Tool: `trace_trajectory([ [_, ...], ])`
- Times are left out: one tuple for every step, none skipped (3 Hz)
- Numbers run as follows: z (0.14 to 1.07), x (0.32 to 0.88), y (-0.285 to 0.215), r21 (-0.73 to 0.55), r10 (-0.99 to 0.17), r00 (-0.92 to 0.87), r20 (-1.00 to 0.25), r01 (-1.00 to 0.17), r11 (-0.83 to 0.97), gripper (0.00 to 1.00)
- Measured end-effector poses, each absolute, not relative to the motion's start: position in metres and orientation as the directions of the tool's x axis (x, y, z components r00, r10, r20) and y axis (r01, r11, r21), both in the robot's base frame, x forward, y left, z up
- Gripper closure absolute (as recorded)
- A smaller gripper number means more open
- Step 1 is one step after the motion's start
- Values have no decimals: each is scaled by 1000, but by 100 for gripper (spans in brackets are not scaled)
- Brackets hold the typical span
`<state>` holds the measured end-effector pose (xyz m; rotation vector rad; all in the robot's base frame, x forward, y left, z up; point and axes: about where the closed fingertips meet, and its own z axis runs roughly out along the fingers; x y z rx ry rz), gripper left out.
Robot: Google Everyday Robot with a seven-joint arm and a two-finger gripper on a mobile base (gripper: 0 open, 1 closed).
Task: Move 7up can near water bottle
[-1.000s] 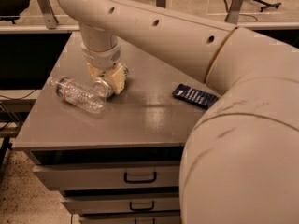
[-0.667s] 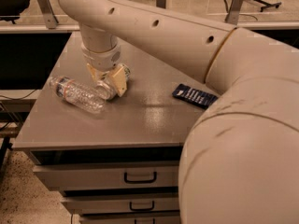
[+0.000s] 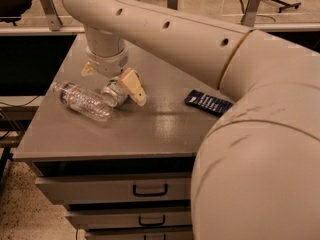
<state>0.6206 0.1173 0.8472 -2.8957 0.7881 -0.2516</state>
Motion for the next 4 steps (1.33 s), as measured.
trace_trajectory([
  [861, 622, 117, -210, -516, 844, 144, -484, -850, 0],
  [901, 631, 109, -332, -534, 821, 202, -456, -826, 0],
  [966, 647, 84, -517, -578, 775, 256, -395, -759, 0],
  [1018, 670, 42, -681, -649, 718, 251, -345, -646, 0],
])
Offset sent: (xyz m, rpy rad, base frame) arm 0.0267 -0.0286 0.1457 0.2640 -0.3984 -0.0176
